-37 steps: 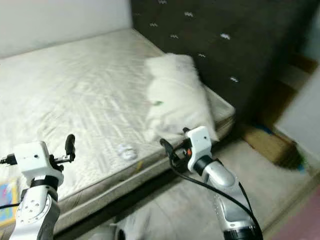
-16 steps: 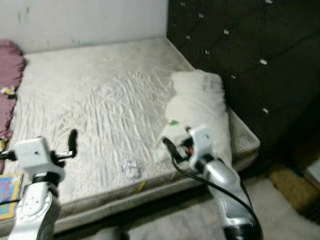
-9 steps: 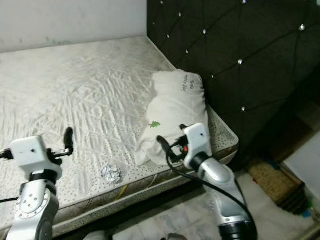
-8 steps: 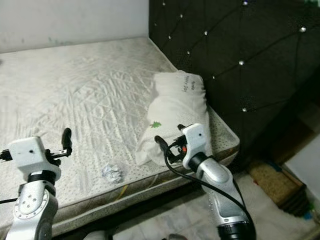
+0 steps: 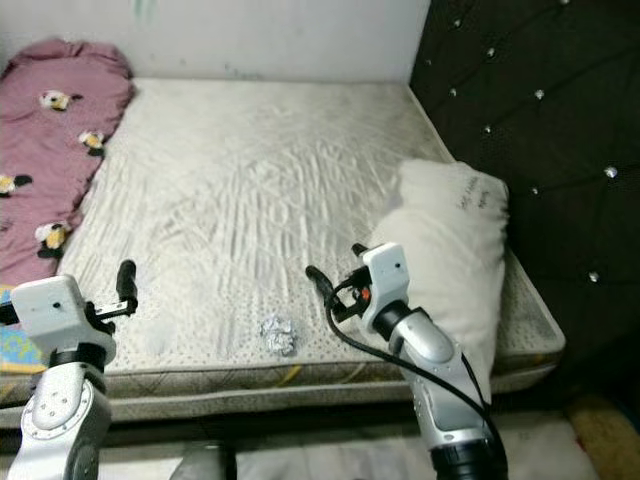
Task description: Clean up the room
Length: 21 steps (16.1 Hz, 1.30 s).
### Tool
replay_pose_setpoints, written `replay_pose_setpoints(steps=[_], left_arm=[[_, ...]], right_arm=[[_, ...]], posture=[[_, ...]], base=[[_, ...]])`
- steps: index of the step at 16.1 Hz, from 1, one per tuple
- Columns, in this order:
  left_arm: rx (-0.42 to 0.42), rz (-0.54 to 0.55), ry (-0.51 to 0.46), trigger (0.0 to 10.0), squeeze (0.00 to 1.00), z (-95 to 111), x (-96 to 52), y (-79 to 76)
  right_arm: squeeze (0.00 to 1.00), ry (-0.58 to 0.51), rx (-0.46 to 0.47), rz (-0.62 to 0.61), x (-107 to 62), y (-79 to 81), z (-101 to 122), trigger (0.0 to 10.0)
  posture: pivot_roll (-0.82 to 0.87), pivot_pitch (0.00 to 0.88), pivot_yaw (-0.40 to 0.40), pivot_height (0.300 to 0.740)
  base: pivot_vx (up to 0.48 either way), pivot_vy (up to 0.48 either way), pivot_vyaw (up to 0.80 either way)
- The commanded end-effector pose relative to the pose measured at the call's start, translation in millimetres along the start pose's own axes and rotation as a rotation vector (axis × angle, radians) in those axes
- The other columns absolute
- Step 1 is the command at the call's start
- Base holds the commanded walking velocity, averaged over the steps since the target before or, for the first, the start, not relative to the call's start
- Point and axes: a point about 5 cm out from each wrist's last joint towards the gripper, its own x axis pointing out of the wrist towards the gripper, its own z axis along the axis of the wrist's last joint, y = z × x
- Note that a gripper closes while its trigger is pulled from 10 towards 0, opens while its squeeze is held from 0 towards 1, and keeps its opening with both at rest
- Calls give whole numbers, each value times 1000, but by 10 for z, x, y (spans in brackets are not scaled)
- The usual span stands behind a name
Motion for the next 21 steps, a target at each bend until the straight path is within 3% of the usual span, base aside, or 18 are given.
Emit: replay_pose_setpoints(steps=[1, 7, 11, 14, 17, 21], left_arm=[[-1, -2, 10, 10000, 0, -8, 14, -17], [4, 9, 15, 10000, 0, -15, 9, -15], [-7, 28, 7, 10000, 0, -9, 14, 17], [40, 26, -53, 10000, 0, 78, 63, 22], [41, 83, -29, 10000, 0, 20, 44, 112], [60, 98, -40, 10000, 0, -7, 55, 170]], right_arm=[[0, 6, -3, -45, -6, -71, -5, 10000], [0, 1, -64, -290, 10, -330, 48, 10000], [0, 27, 22, -302, 46, -342, 29, 10000], [0, 23, 51, -365, 93, -423, 37, 10000], [0, -46, 67, -387, 31, -390, 85, 10000], [0, 23, 13, -492, 51, -377, -31, 10000]], posture=[[2, 24, -56, 740], [2, 31, -58, 740], [1, 30, -58, 740], [9, 24, -49, 740], [3, 3, -38, 740], [25, 0, -44, 740]], base=[[0, 480, 0], [0, 480, 0], [0, 438, 0], [0, 0, 0], [0, 0, 0], [0, 0, 0]])
